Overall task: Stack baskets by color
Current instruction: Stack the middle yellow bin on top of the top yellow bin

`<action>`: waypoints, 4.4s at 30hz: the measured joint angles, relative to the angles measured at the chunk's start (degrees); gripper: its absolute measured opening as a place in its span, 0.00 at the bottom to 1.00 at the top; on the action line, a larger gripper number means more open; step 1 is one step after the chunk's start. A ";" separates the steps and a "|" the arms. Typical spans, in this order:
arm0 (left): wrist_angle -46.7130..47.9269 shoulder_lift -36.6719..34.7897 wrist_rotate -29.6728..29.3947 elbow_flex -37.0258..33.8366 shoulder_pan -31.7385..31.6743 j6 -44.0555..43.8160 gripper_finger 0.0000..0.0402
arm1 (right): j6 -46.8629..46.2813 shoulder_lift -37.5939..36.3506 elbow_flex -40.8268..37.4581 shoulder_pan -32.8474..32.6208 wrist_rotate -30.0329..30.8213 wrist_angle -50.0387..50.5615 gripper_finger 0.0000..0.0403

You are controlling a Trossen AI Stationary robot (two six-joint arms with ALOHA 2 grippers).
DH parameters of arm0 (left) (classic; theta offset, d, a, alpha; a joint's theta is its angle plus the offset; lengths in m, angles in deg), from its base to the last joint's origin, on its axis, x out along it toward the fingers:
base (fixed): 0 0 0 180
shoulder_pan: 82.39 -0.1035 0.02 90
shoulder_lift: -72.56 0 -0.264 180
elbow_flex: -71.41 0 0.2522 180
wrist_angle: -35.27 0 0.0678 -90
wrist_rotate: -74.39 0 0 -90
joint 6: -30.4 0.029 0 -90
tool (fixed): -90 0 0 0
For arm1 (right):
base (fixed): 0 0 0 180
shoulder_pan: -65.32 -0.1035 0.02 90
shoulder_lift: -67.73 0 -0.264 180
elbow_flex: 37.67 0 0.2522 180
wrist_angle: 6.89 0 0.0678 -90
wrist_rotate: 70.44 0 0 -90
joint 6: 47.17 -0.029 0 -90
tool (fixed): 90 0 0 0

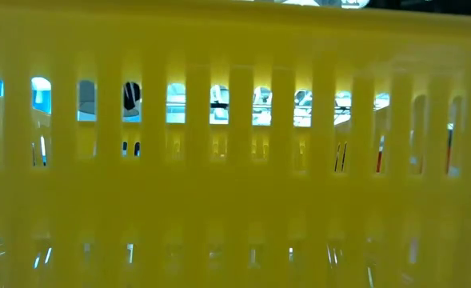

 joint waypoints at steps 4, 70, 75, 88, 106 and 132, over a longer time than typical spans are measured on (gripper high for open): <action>0.04 0.00 -2.59 0.00 0.02 0.02 0.16 | 0.33 7.39 2.18 -1.19 -2.73 0.43 0.30; -1.29 0.00 -13.45 0.00 -0.02 -1.51 0.16 | 5.75 62.93 29.32 -17.83 -2.49 13.48 0.30; -1.29 0.00 -13.45 0.00 -0.01 -1.51 0.16 | 4.95 63.06 29.32 -17.46 -3.71 13.99 0.24; -1.29 0.00 -13.46 0.00 -0.02 -1.51 0.16 | 5.45 61.91 29.27 -17.49 -6.01 18.39 0.01; -1.21 0.00 -13.47 0.00 -0.01 -1.51 0.16 | 11.25 44.04 29.27 -17.07 4.09 30.60 0.00; -1.21 0.02 -13.67 0.02 -0.02 -1.49 0.16 | 47.33 22.84 29.27 12.85 18.39 42.37 0.00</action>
